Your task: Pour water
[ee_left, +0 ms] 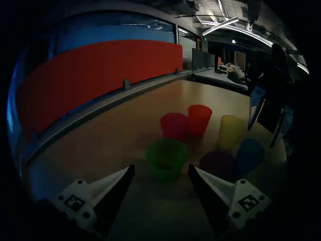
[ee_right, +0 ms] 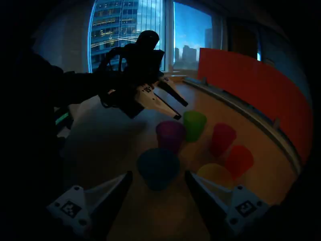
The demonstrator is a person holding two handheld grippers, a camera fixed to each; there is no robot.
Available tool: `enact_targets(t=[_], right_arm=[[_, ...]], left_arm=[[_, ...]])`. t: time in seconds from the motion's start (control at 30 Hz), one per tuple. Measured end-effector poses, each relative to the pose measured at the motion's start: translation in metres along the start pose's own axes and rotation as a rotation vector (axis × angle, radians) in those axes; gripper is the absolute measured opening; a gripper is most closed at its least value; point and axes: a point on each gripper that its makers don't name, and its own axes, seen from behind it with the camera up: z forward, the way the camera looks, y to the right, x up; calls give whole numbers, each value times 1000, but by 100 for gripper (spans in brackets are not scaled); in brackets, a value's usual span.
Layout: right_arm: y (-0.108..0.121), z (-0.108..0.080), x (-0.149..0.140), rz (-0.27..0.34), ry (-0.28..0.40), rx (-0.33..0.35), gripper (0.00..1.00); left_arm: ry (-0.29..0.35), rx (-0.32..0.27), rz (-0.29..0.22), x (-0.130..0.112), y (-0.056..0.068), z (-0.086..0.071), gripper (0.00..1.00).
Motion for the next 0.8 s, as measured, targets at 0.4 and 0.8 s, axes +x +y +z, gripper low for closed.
enact_targets(t=[0.4, 0.8], right_arm=[[0, 3, 0, 7, -2, 4, 100], [-1, 9, -3, 8, -7, 8, 100]], left_arm=[[-6, -17, -2, -2, 3, 19, 100], [-11, -35, 3, -1, 8, 34, 100]])
